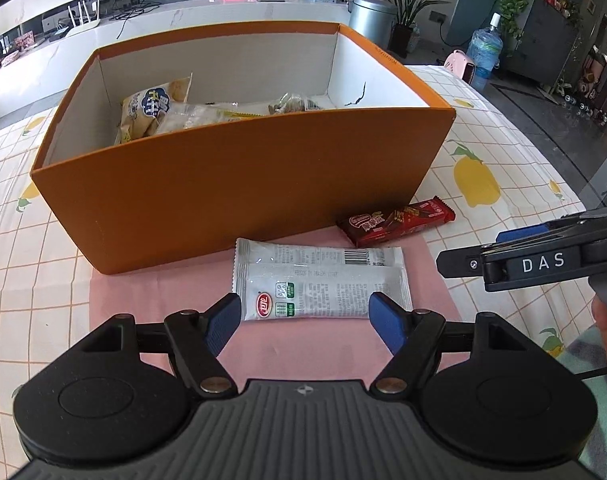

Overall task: Organize snacks
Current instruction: 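Withdraw both tools from the box toward the white packet and chocolate bar, then lower the left gripper onto the white packet while the right approaches the red chocolate bar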

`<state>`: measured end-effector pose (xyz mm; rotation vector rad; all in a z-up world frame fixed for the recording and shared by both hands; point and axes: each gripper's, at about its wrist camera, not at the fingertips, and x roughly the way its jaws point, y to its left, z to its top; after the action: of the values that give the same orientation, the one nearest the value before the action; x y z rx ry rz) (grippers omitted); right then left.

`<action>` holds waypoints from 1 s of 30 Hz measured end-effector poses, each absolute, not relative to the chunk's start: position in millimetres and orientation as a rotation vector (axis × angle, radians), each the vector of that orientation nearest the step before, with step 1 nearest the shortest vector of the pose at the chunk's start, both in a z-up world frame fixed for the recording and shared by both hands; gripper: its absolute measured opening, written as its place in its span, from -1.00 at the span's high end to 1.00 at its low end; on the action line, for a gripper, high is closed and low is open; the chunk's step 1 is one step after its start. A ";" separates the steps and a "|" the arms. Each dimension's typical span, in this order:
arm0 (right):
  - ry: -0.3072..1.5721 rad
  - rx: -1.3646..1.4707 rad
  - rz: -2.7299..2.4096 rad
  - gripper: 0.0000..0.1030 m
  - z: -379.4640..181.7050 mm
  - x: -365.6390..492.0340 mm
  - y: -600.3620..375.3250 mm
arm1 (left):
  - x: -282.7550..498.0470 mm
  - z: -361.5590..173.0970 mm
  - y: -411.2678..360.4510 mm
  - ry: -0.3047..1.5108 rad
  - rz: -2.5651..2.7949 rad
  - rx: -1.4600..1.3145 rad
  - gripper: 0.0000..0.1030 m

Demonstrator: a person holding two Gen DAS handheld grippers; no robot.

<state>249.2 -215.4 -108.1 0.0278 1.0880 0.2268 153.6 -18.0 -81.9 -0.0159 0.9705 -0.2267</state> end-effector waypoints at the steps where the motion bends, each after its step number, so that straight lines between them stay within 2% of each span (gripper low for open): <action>1: 1.088 -0.010 0.228 -0.53 -109.7 254.3 -212.9 | 157.1 -85.2 -17.4 0.983 -0.218 -0.024 -0.66; 7: 1.079 -0.307 0.334 -0.66 -129.7 280.9 -192.9 | 174.0 -107.5 -18.4 1.084 -0.180 -0.077 -0.66; 10: 1.018 -0.387 0.373 -0.79 -134.8 285.2 -189.7 | 177.7 -114.8 -19.0 1.120 -0.165 -0.093 -0.66; 14: 0.928 -0.448 0.426 -0.80 -137.0 290.5 -190.0 | 178.5 -114.9 -21.0 1.133 -0.156 -0.076 -0.64; 17: 0.932 -0.396 0.498 -0.80 -139.7 300.8 -196.0 | 177.7 -113.6 -19.3 1.149 -0.164 -0.078 -0.56; 25: 0.993 -0.293 0.606 -0.53 -143.8 309.8 -196.8 | 170.4 -107.8 -9.4 1.171 -0.174 -0.145 -0.54; 27: 1.009 -0.282 0.620 -0.34 -143.4 308.4 -195.1 | 168.3 -106.8 -7.7 1.174 -0.168 -0.145 -0.54; 30: 1.029 -0.278 0.632 -0.16 -140.7 298.8 -185.1 | 163.9 -103.6 -2.3 1.176 -0.148 -0.159 -0.54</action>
<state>298.8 -185.1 -140.7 -0.2783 1.0287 0.6316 163.9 -2.3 -103.6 -0.1595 1.1760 -0.1483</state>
